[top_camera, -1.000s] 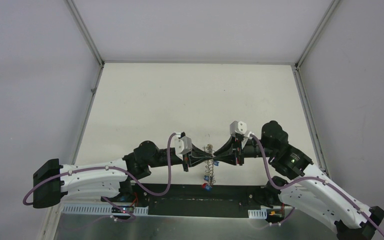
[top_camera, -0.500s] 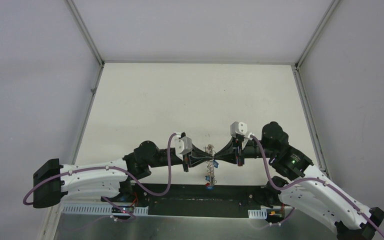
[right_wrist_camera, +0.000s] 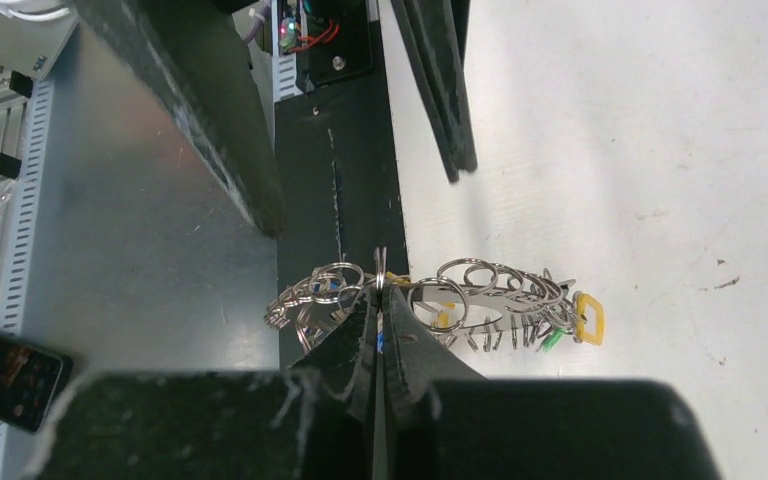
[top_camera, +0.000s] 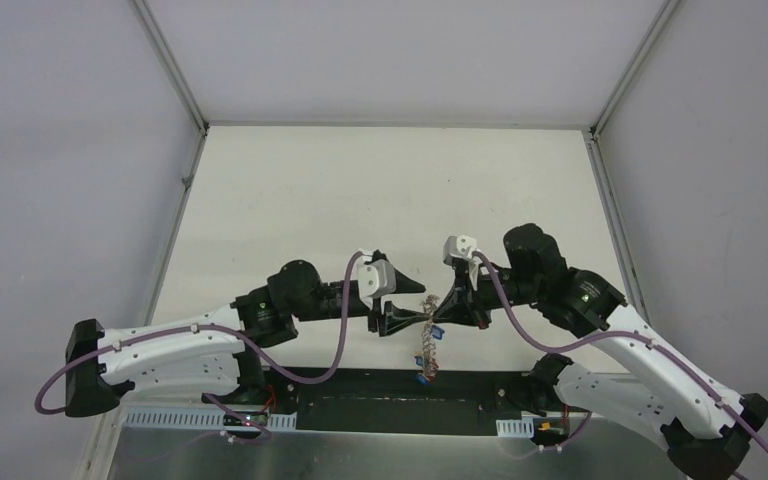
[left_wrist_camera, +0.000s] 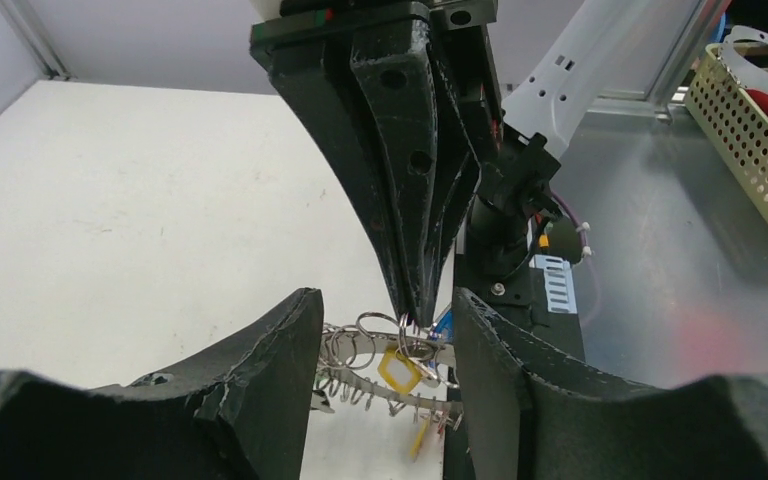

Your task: Put the keys on the keyring

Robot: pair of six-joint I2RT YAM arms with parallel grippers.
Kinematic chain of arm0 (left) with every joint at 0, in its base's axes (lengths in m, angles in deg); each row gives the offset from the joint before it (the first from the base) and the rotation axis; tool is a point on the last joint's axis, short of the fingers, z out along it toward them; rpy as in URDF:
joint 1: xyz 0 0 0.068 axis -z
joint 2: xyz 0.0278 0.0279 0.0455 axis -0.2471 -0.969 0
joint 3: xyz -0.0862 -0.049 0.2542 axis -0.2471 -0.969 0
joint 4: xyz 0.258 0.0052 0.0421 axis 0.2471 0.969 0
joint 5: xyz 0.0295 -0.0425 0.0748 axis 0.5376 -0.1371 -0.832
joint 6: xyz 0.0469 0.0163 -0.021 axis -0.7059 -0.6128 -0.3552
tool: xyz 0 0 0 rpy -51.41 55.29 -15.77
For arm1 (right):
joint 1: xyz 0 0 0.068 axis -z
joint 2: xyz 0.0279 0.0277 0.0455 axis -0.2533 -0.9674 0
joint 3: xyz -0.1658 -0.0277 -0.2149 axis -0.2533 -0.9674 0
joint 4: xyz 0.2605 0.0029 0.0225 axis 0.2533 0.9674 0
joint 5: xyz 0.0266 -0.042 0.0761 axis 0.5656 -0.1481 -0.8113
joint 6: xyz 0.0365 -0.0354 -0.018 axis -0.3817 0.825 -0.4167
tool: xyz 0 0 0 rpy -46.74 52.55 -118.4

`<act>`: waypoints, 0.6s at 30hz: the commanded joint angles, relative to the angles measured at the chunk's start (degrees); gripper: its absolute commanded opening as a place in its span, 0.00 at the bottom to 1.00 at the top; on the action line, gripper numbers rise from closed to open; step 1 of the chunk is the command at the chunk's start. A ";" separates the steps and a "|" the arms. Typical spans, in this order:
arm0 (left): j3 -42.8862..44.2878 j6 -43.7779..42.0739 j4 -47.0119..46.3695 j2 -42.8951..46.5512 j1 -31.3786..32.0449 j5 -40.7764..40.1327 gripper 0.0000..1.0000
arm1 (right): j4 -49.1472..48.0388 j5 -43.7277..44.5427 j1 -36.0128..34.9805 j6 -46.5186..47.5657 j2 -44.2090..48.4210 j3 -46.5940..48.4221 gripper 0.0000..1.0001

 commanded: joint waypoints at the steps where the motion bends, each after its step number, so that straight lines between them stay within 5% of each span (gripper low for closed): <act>1: 5.96 -3.98 11.25 -4.50 0.23 2.82 0.49 | 9.48 0.48 -0.21 5.17 -3.93 8.82 0.00; 18: 11.32 -6.62 14.14 -11.41 0.43 7.85 0.18 | 15.46 1.07 -0.21 8.02 -7.34 13.28 0.00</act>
